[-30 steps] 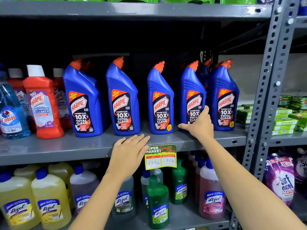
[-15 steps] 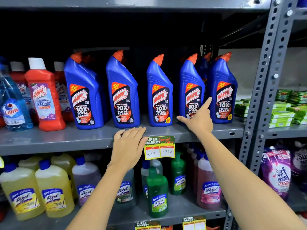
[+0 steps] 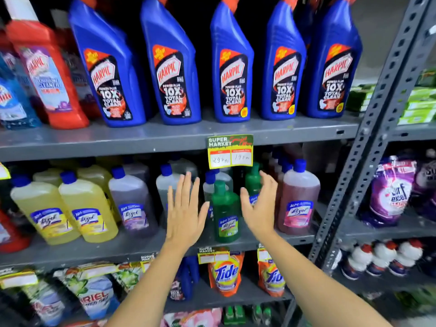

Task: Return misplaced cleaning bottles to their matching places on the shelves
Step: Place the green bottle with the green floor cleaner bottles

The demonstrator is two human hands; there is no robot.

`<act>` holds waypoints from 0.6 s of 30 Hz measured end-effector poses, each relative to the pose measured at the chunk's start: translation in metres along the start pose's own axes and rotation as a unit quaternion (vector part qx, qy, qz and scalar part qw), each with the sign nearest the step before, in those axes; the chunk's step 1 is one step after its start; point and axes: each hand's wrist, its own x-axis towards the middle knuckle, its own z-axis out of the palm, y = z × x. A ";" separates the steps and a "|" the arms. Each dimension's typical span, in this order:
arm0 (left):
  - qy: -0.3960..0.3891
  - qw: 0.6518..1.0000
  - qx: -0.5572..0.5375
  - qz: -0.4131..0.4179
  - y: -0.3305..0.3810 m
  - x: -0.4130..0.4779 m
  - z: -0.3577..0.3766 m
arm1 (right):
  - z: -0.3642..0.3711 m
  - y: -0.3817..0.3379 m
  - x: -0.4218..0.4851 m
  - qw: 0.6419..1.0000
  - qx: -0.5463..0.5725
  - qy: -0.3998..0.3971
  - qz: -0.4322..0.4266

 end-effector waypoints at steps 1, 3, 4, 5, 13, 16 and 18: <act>-0.026 0.999 -0.031 -0.015 -0.001 -0.013 0.010 | 0.007 0.003 -0.008 0.998 0.022 -0.025 0.051; -0.085 0.992 -0.085 -0.046 -0.003 -0.036 0.027 | 0.020 0.004 -0.020 0.984 0.064 -0.057 0.154; -0.119 0.987 -0.093 -0.052 -0.004 -0.045 0.036 | 0.026 0.005 -0.024 0.977 0.072 -0.070 0.187; -0.157 0.983 -0.085 -0.052 -0.007 -0.054 0.045 | 0.034 0.007 -0.029 0.973 0.069 -0.083 0.204; -0.410 0.907 0.043 -0.084 -0.038 -0.100 0.088 | 0.064 0.025 -0.053 0.968 -0.061 -0.130 0.204; -0.405 0.910 0.063 -0.065 -0.046 -0.111 0.097 | 0.071 0.027 -0.052 0.968 -0.079 -0.115 0.210; -0.396 0.914 0.066 -0.053 -0.049 -0.115 0.099 | 0.071 0.029 -0.051 0.967 -0.082 -0.114 0.210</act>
